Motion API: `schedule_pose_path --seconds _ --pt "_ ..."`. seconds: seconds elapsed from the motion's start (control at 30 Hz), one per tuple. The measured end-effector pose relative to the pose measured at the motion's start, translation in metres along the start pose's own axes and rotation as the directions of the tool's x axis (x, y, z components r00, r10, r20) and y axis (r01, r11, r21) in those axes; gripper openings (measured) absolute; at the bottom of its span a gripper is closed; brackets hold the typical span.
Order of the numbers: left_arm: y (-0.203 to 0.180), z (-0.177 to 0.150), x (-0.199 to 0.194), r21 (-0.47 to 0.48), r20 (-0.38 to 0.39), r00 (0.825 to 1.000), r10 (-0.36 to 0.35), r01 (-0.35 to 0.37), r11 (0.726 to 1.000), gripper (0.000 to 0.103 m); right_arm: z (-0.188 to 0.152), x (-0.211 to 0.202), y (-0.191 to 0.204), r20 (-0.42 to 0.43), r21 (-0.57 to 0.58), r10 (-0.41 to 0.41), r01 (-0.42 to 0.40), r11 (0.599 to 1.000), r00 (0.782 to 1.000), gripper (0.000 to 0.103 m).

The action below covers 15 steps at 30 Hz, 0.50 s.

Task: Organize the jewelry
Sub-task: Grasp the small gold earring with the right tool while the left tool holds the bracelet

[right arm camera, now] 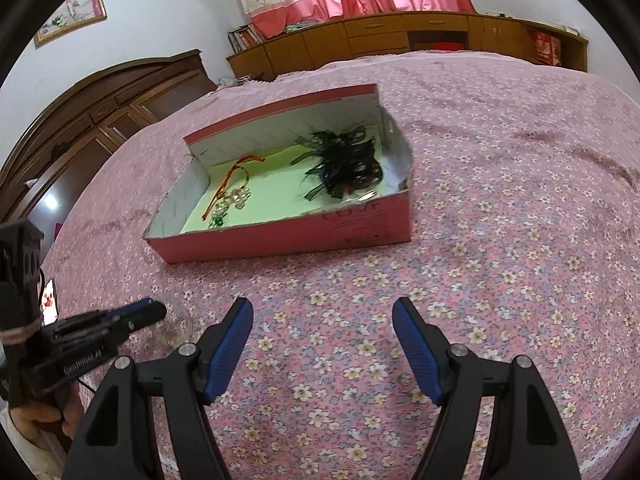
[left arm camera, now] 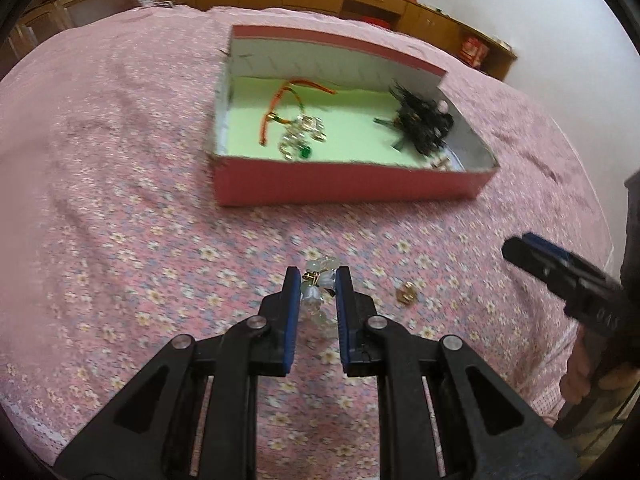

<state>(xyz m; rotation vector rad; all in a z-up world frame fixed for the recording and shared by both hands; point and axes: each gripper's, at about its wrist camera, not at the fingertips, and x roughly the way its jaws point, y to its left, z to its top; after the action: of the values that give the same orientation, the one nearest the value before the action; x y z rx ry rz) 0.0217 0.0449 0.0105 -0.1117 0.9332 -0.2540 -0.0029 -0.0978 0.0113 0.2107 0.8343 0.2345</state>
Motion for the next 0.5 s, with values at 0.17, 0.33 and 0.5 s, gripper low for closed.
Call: schedule_pose_path --seconds 0.17,0.33,0.5 --pt "0.003 0.001 -0.002 -0.004 0.025 0.999 0.03 -0.03 1.0 0.009 -0.004 0.006 0.012 -0.023 -0.023 0.018 -0.018 1.0 1.0 0.075" --pt "0.005 0.0 -0.003 -0.009 0.046 0.998 0.038 -0.038 0.999 0.009 -0.009 0.013 0.026 -0.05 -0.045 0.04 -0.042 0.998 0.998 0.074" --pt "0.008 -0.001 -0.001 -0.019 0.043 0.998 0.035 -0.034 0.999 0.009 -0.012 0.02 0.04 -0.078 -0.075 0.061 -0.067 0.995 0.995 0.073"
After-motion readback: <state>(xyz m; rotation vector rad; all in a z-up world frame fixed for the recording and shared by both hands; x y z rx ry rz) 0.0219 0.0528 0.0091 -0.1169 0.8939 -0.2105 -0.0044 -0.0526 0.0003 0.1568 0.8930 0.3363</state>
